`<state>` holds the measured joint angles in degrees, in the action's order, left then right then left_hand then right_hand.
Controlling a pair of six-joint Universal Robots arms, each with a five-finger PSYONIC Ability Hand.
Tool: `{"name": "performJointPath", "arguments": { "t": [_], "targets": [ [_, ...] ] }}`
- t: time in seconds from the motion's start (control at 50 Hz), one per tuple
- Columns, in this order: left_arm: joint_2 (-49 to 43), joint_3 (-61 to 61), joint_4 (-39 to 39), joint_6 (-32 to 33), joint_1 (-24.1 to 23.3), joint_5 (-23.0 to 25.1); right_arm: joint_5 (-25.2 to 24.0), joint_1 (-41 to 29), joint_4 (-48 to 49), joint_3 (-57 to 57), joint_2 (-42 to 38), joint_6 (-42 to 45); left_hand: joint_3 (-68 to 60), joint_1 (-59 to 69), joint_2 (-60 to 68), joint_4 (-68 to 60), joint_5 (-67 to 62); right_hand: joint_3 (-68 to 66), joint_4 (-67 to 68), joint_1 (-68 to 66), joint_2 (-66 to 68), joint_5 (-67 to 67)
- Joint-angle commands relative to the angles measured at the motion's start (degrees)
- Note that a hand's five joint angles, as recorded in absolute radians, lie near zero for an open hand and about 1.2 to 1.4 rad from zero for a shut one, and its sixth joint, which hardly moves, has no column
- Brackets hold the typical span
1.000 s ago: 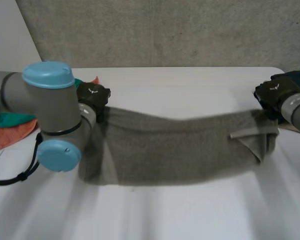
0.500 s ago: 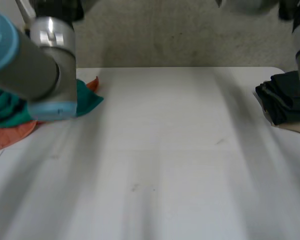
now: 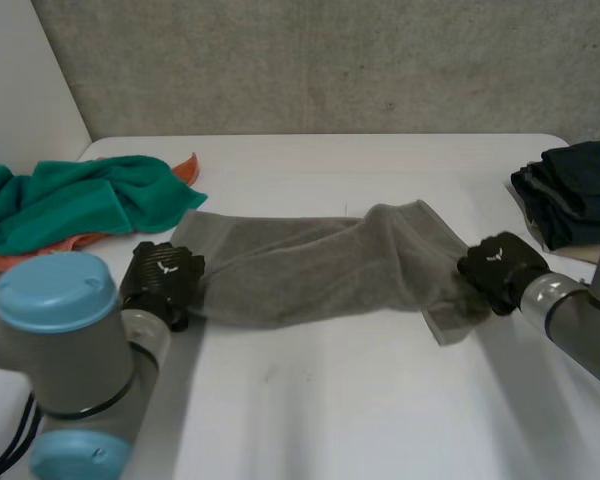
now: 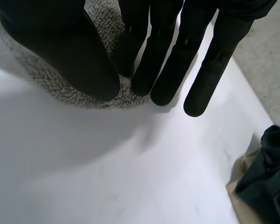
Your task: Fold the laundry.
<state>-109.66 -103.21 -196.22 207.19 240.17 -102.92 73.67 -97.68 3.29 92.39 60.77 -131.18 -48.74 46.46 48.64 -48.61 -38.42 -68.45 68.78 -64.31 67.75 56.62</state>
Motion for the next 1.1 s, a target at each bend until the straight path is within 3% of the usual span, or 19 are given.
{"name": "performJointPath", "arguments": {
  "t": [0.02, 0.12, 0.26, 0.38, 0.52, 1.0, 1.1],
  "targets": [
    [8.49, -0.77, 6.28, -0.11, 0.47, 0.35, -0.55, 1.18, -1.44, 4.55, 4.53, 1.63, 23.38, -21.11, -23.28, 23.25, 23.06, -11.55, 11.22, -15.69, 12.25, 13.38],
    [10.96, 3.35, 8.66, -0.55, 1.52, 1.32, -0.72, 1.09, -1.26, 5.61, 4.8, 1.54, 26.92, -24.64, -26.82, 26.79, 26.6, -11.55, 11.22, -15.69, 12.25, 13.38],
    [9.3, 11.09, 13.84, -4.68, 7.23, 8.26, -0.64, 1.0, -1.09, 5.87, 4.71, 1.54, 25.24, -22.96, -25.14, 25.1, 24.92, -11.55, 11.22, -15.69, 12.25, 13.38],
    [-1.85, 20.14, 24.64, -12.94, 10.22, 10.64, -0.64, 1.0, -1.09, 6.13, 4.63, 1.54, 20.53, -18.26, -20.43, 20.4, 20.22, -11.55, 11.22, -15.69, 12.25, 13.38],
    [-9.95, 25.6, 34.67, -13.74, 11.63, 10.28, -0.64, 1.09, -1.09, 6.22, 4.54, 1.54, 11.79, -9.51, -11.69, 11.65, 11.47, -11.55, 11.22, -15.69, 12.25, 13.38],
    [-11.98, 24.98, 32.39, -12.07, 12.51, 7.03, -0.64, 1.53, -1.09, 6.84, 4.54, 1.72, 8.42, -6.14, -8.31, 8.28, 8.1, -11.55, 11.22, -15.69, 12.25, 13.38],
    [-11.1, 23.5, 32.83, -8.65, 12.86, 6.95, -0.64, 1.62, -1.09, 6.84, 4.54, 1.72, -6.68, 8.95, 6.78, -6.81, -6.99, -11.55, 11.22, -15.69, 12.25, 13.38]
  ]
}}
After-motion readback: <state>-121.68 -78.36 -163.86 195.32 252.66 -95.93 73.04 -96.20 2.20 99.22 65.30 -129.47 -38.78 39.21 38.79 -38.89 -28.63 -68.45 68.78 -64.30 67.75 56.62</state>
